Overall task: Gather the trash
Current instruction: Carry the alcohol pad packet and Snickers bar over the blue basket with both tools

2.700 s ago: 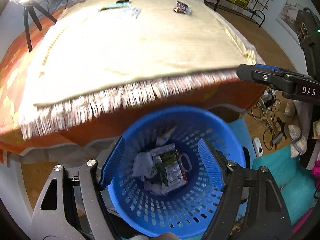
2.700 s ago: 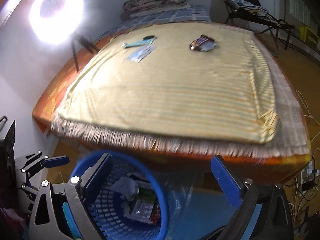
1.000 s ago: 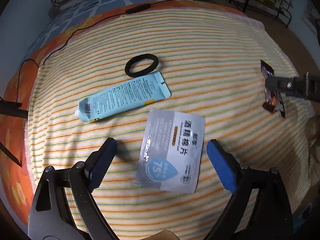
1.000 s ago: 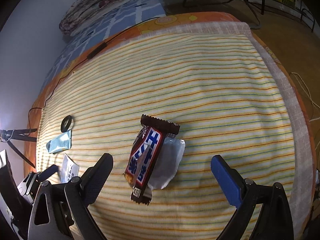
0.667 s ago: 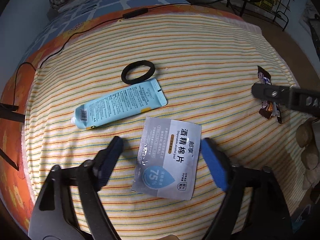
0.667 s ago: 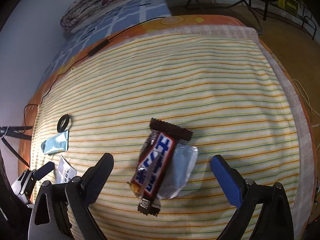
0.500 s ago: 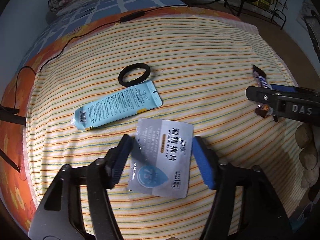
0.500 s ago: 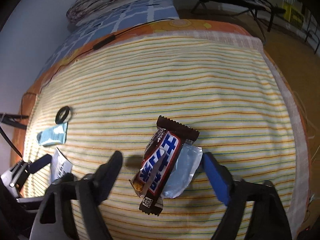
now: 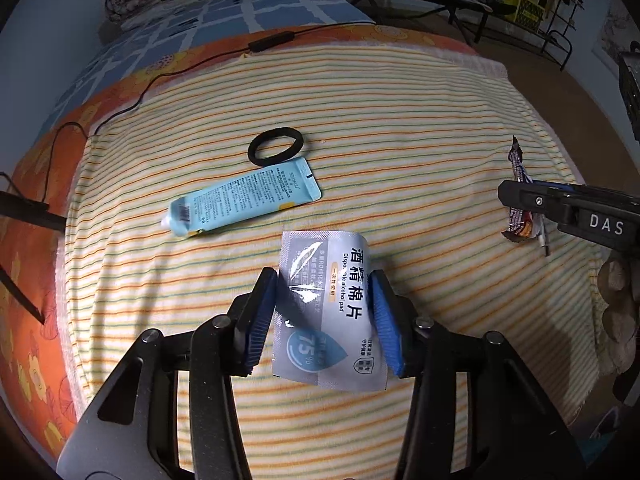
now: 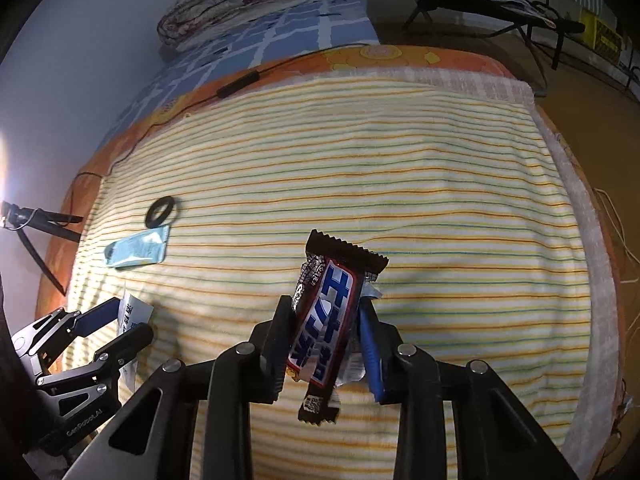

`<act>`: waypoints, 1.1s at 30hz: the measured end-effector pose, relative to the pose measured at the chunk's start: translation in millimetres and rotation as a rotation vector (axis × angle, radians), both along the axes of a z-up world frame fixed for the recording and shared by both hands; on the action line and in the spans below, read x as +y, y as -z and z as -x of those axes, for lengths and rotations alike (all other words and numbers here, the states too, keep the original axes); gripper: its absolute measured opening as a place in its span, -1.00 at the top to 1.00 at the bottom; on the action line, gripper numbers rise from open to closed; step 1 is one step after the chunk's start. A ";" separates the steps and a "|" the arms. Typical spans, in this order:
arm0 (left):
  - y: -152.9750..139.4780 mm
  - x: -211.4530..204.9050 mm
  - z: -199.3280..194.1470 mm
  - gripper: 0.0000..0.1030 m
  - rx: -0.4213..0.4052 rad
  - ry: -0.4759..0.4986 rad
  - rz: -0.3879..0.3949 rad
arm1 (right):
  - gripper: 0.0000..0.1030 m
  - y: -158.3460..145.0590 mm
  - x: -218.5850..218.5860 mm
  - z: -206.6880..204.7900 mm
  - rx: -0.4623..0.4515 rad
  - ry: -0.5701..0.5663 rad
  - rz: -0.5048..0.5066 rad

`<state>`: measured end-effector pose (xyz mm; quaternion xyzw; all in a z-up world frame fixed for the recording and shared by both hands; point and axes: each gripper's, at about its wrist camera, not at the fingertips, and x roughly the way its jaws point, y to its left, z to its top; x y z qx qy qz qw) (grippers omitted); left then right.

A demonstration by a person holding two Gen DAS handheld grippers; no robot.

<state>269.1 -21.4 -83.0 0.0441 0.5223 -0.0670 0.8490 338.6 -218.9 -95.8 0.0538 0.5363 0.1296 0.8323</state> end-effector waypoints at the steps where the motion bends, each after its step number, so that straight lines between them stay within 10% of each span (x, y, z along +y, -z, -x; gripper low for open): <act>1: -1.7 0.1 2.2 0.07 -0.002 0.000 0.001 | 0.38 -4.1 -0.8 3.5 -0.005 -0.002 -0.011; 33: -76.0 18.8 205.6 0.07 -0.122 -0.008 0.085 | 0.38 -66.4 2.9 200.1 -0.116 -0.219 -0.097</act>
